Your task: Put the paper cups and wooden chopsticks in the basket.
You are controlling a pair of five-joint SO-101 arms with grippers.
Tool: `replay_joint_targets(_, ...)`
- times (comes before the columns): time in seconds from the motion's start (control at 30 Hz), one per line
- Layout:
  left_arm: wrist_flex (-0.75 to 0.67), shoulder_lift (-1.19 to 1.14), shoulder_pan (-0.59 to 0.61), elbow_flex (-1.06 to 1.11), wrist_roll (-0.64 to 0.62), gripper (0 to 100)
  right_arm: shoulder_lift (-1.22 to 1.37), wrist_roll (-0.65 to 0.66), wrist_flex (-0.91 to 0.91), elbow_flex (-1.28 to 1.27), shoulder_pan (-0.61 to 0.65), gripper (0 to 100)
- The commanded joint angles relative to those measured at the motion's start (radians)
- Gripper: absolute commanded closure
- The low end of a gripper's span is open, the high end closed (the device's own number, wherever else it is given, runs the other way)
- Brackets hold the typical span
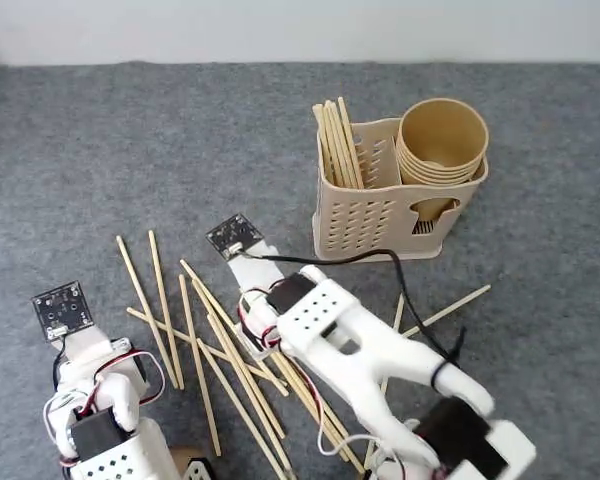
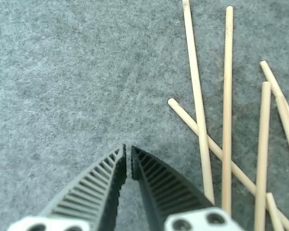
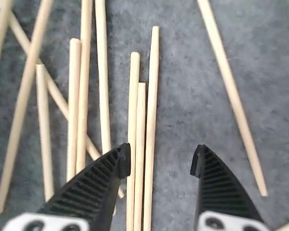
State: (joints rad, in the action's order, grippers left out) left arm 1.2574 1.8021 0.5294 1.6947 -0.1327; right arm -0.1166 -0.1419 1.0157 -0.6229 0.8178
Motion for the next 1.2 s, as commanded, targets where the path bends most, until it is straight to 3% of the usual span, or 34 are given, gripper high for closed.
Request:
replay_joint_targets(0.0, -0.003, 0.014, -0.003, -0.012, 0.002, 98, 0.047, -0.009, -0.038, 0.061, 0.012, 77.9)
replay_joint_targets(0.33, -0.003, 0.014, -0.003, -0.012, 0.002, 98, 0.163, -0.002, -0.036, 0.063, 0.045, 79.0)
replay_joint_targets(0.53, -0.003, 0.014, -0.003, -0.012, 0.002, 98, 0.211, 0.032, -0.038, 0.064, 0.042, 99.2)
replay_joint_targets(0.6, -0.003, 0.014, -0.003, -0.012, 0.002, 98, 0.203, 0.034, -0.028, 0.064, 0.042, 98.1)
replay_joint_targets(0.93, -0.003, 0.014, -0.003, -0.012, 0.002, 98, -0.056, 0.066, 0.061, 0.063, 0.035, 99.1)
replay_joint_targets(1.17, -0.003, 0.014, -0.003, -0.012, 0.002, 98, -0.321, 0.144, 0.096, 0.075, -0.068, 99.1)
